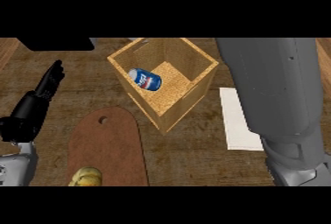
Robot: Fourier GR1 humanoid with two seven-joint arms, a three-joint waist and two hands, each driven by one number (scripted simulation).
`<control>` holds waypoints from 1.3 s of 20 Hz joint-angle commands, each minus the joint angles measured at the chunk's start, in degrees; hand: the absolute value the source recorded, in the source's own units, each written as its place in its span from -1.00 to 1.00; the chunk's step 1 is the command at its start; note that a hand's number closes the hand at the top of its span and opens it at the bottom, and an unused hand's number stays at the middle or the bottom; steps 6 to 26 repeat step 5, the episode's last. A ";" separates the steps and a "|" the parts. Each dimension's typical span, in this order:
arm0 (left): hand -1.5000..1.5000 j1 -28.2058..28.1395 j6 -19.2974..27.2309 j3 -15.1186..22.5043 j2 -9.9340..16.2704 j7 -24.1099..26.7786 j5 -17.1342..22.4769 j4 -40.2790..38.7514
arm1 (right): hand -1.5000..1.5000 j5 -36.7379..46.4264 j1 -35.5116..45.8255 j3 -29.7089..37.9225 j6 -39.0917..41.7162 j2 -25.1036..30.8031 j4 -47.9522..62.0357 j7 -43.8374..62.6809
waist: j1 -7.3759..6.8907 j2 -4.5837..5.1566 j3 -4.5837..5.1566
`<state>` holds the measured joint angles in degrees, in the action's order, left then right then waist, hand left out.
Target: Pick the can from the placemat and place it in the basket
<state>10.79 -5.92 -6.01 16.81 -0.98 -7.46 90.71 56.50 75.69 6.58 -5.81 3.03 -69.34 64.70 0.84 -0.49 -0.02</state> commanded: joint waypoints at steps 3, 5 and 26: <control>0.00 0.48 0.38 -1.76 1.04 -0.02 0.06 -0.61 | -1.00 7.31 -8.76 3.60 -8.54 1.16 -12.79 7.67 | 1.51 -0.32 -0.06; 0.00 -4.14 0.78 -0.62 -0.40 2.26 -0.71 0.27 | -1.00 8.83 -12.31 4.26 -5.64 1.07 -19.76 8.88 | 1.50 -0.68 -0.03; 0.00 -4.14 0.78 -0.62 -0.40 2.26 -0.71 0.27 | -1.00 8.83 -12.31 4.26 -5.64 1.07 -19.76 8.88 | 1.50 -0.68 -0.03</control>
